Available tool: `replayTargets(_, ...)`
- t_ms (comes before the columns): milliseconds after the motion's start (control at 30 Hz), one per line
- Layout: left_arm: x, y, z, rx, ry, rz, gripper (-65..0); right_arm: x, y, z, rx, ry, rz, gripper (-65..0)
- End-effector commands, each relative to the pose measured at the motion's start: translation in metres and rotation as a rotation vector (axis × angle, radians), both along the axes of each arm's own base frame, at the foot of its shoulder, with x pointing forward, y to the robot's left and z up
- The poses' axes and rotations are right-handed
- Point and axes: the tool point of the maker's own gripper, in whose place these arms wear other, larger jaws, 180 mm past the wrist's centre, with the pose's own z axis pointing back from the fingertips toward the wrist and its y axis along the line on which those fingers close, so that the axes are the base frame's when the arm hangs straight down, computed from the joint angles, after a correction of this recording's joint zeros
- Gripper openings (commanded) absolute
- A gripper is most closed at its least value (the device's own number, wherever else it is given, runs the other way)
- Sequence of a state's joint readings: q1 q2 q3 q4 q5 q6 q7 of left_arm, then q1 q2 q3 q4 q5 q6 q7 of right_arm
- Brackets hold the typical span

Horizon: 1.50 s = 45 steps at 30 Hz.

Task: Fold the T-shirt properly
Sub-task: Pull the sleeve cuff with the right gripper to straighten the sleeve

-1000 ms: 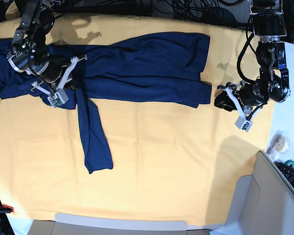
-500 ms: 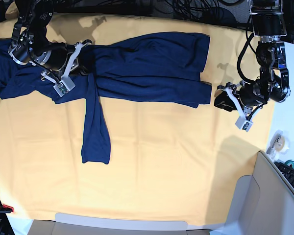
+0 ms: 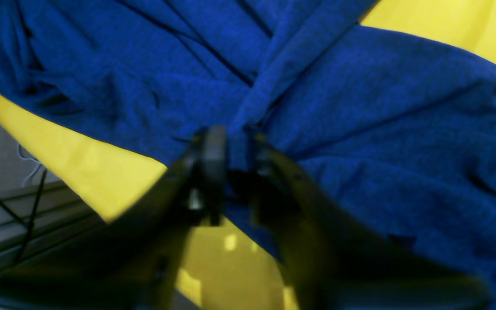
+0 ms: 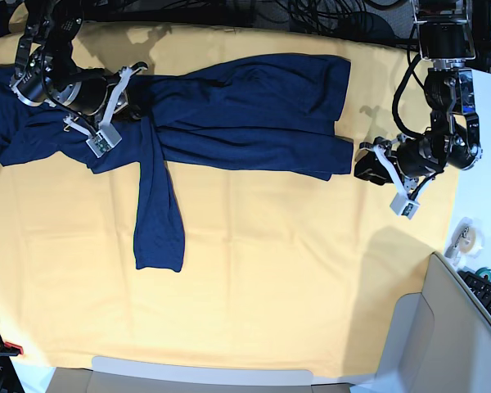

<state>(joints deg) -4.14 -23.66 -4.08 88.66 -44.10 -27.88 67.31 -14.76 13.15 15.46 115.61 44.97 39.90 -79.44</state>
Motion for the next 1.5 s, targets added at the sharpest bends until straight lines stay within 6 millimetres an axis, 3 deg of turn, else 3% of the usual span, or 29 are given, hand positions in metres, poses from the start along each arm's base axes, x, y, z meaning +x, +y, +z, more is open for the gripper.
replayTargets(0,0.011,0.003,0.015,-0.001,-0.053,0.002,-42.9,0.005,0.001,0.008,0.009,-0.035,0.005,-42.4)
replayTargets(133,0.01,0.003,0.014,0.001,-0.049,-0.001,-42.9,0.014,0.002,0.014,0.015,-0.063,0.002,-24.9)
replayTargets(200,0.01,0.003,0.014,0.001,-0.048,-0.002,-42.9,0.023,0.004,0.021,0.024,-0.092,0.0,-21.4)
replayTargets(400,0.01,-0.002,0.013,-0.01,-0.045,-0.005,-42.9,0.069,0.02,0.048,0.113,-0.207,-0.045,-20.9)
replayTargets(700,0.01,-0.002,0.013,-0.01,-0.045,-0.005,-42.9,0.165,-0.002,0.036,0.303,-0.192,-0.473,-21.0)
replayTargets(933,0.01,-0.002,0.013,-0.01,-0.045,-0.004,-42.9,0.221,-0.004,0.028,0.441,-0.184,-0.636,-21.1)
replayTargets(1100,0.01,-0.002,0.013,-0.01,-0.045,-0.005,-42.9,0.236,-0.009,0.008,0.484,-0.124,-0.716,-21.3)
replayTargets(1233,0.01,-0.003,0.013,-0.01,-0.044,-0.006,-42.9,0.239,-0.017,0.01,0.491,-0.145,-0.76,-25.0)
replayTargets(1367,0.01,-0.003,0.013,-0.01,-0.044,-0.006,-42.9,0.237,-0.049,0.01,0.521,-0.165,-0.863,-32.3)
replayTargets(1467,0.014,-0.003,0.017,-0.011,-0.057,-0.007,-42.9,0.232,-0.07,0.008,0.549,-0.171,-0.934,-32.5)
